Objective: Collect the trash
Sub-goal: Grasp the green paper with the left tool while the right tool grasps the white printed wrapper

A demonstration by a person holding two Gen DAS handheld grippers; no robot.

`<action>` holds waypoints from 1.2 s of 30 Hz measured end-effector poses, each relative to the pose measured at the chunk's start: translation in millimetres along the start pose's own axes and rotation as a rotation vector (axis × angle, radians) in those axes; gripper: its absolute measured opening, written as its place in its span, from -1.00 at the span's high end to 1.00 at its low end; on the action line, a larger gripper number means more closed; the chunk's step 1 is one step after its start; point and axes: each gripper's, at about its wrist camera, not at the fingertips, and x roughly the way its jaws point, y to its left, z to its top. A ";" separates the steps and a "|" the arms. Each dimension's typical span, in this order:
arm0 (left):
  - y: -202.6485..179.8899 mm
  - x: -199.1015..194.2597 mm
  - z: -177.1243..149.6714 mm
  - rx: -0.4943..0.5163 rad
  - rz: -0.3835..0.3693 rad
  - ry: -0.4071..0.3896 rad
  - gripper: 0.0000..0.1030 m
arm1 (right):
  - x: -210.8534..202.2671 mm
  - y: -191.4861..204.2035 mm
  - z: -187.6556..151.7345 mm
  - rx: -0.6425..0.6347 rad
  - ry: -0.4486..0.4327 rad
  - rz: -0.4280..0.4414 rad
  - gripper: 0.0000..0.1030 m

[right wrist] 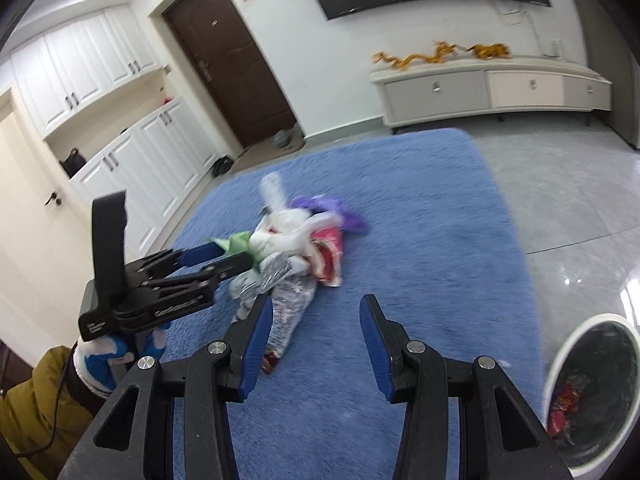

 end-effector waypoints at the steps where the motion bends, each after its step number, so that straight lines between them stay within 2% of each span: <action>1: 4.8 2.4 -0.1 -0.014 -0.003 0.003 -0.08 | 6.6 3.3 1.7 -0.006 0.011 0.011 0.17; 4: 20.2 8.3 -1.2 -0.064 -0.015 0.011 -0.01 | 21.1 11.6 5.6 -0.013 0.033 0.036 0.17; 7: 31.4 12.1 -6.1 -0.106 -0.045 0.020 0.18 | 36.5 17.6 11.3 -0.011 0.053 0.063 0.17; 9: 35.1 13.3 -8.1 -0.113 -0.055 0.018 0.39 | 45.6 22.4 14.7 -0.010 0.063 0.076 0.17; 17: 39.9 17.9 -6.3 -0.116 -0.070 0.005 0.56 | 67.8 16.7 18.0 0.047 0.107 0.086 0.18; 19: 38.7 19.7 -4.6 -0.111 -0.068 0.001 0.63 | 71.6 16.8 20.3 0.052 0.108 0.086 0.29; 21: 38.8 19.4 -3.2 -0.105 -0.067 -0.009 0.73 | 74.5 13.8 20.6 0.069 0.109 0.100 0.58; 23: 33.4 12.5 -6.5 -0.087 -0.054 -0.026 0.77 | 74.1 11.3 20.2 0.076 0.104 0.109 0.73; 29: 36.4 -7.2 -13.7 -0.102 -0.049 -0.057 0.86 | 59.2 17.7 16.2 0.060 0.073 0.160 0.83; 36: 42.8 -52.3 -20.9 -0.129 -0.042 -0.120 0.87 | 31.0 38.8 14.4 0.029 0.023 0.209 0.87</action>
